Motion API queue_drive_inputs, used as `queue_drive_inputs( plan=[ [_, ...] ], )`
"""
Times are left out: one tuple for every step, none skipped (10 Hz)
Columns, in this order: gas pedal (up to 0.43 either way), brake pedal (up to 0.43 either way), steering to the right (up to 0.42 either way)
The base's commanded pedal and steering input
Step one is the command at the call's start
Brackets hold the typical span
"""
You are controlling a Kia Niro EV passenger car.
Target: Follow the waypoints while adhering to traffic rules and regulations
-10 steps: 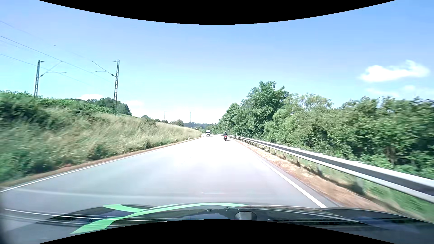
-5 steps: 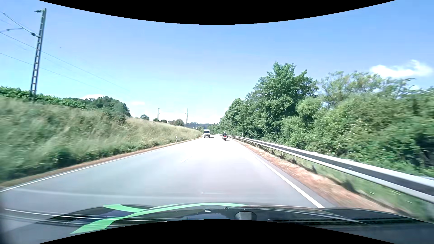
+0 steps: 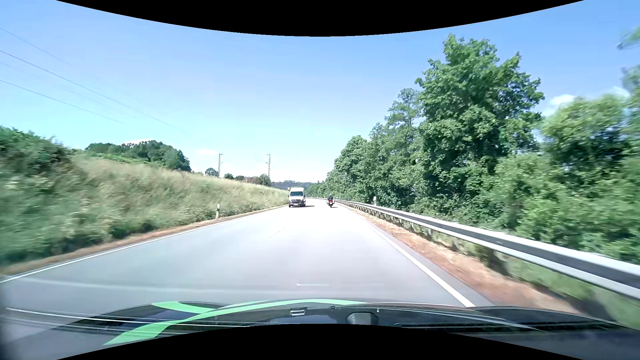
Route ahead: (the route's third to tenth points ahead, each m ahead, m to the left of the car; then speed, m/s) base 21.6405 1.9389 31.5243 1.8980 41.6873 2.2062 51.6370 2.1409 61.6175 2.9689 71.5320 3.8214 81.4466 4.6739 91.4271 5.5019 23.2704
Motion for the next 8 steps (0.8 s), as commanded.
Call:
queue_drive_inputs(
  plan=[
    [0.189,0.0,-0.008],
    [0.189,0.0,-0.008],
    [0.189,0.0,-0.007],
    [0.197,0.0,-0.008],
    [0.197,0.0,-0.007],
    [0.209,0.0,-0.008],
    [0.228,0.0,-0.008],
    [0.228,0.0,-0.008]
  ],
)
